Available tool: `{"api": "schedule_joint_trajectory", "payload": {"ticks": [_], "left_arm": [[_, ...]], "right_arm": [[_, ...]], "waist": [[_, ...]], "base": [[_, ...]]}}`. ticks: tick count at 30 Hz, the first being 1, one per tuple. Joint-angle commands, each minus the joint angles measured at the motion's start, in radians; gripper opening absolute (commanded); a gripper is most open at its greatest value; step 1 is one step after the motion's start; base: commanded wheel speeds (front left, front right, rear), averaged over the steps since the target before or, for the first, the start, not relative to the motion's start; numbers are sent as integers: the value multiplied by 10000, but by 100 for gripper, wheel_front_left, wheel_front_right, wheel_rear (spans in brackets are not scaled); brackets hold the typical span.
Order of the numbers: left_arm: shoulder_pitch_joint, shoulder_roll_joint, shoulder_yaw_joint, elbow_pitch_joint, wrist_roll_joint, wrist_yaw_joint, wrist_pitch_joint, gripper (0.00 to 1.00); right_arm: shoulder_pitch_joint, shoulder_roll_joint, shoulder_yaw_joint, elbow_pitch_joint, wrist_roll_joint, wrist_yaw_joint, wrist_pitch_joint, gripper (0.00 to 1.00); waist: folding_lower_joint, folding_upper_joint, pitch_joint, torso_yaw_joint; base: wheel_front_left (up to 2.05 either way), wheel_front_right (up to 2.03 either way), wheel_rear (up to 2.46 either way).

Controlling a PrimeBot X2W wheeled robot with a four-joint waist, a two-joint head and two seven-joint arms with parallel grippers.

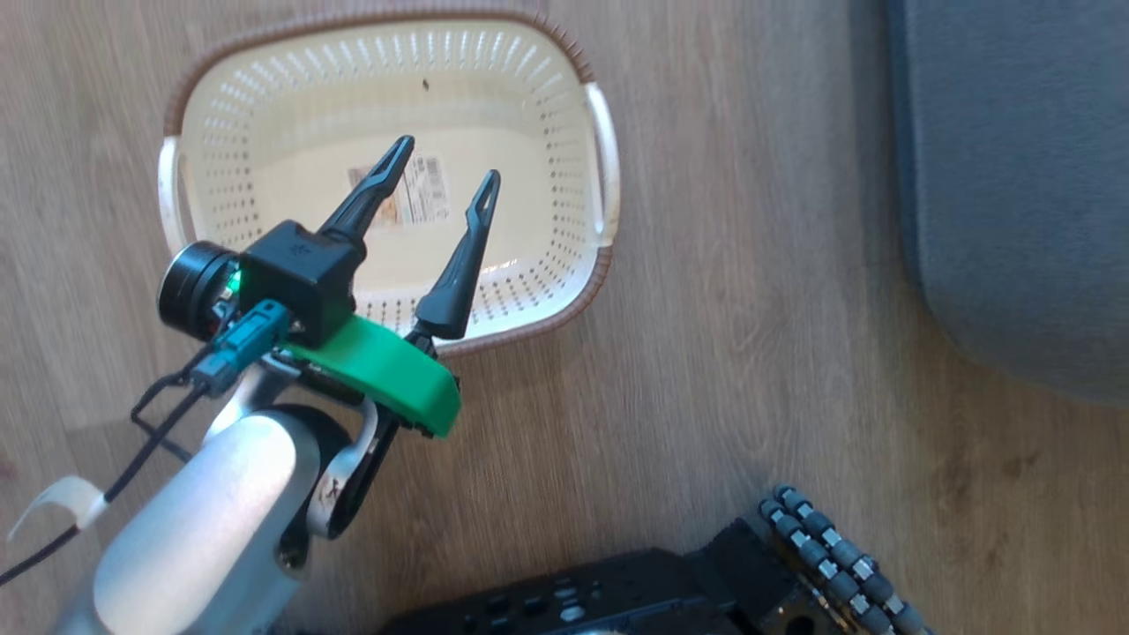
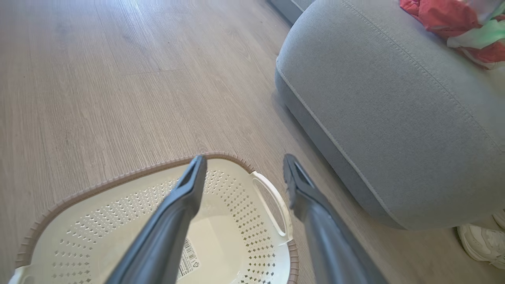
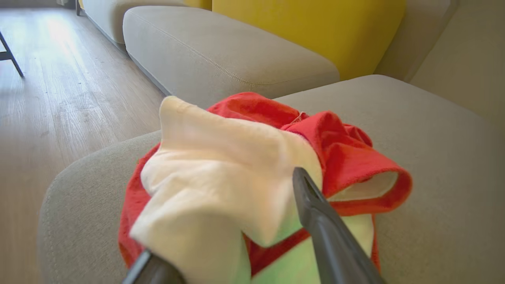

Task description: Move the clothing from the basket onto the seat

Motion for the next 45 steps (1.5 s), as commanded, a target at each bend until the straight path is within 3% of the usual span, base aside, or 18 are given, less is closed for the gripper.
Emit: {"api": "schedule_joint_trajectory", "payload": {"ticks": [1,7,16,22,29,36,45], "left_arm": [[-63,122,346,-175,-113,-59,-110,100],[228,-58,572,464,-592,-115,-594,100],[1273,-186,924,1273,-1217,-18,-1425,100],[1990,-487,1278,1841,-1713,121,-2160,100],[2670,-302,1660,2752,-1958,-16,-2688,100],[2824,-15,2175,3772,-1986,-284,-2953,100],[3140,-444,3050,4827,-1625,-835,-3066,100]], "right_arm": [[767,-192,623,-679,442,69,-116,100],[3267,-369,2289,-2588,1708,69,-221,100],[6472,-283,2587,-5548,1820,69,-17,100],[8314,494,2522,-7685,1022,69,524,100],[10273,1633,2544,-9670,348,69,1202,100],[11256,2258,3075,-10046,-535,69,1053,100],[12264,3279,3855,-8847,-1308,69,-238,100]], "waist": [[0,0,-627,-328],[0,0,-2125,-556],[0,0,-4154,-286],[0,0,-5395,413],[0,0,-6537,1489],[0,0,-7007,2180],[0,0,-7542,2627]], "base": [[0,0,0],[0,0,0],[0,0,0],[0,0,0],[0,0,0],[0,0,0],[0,0,0]]}}
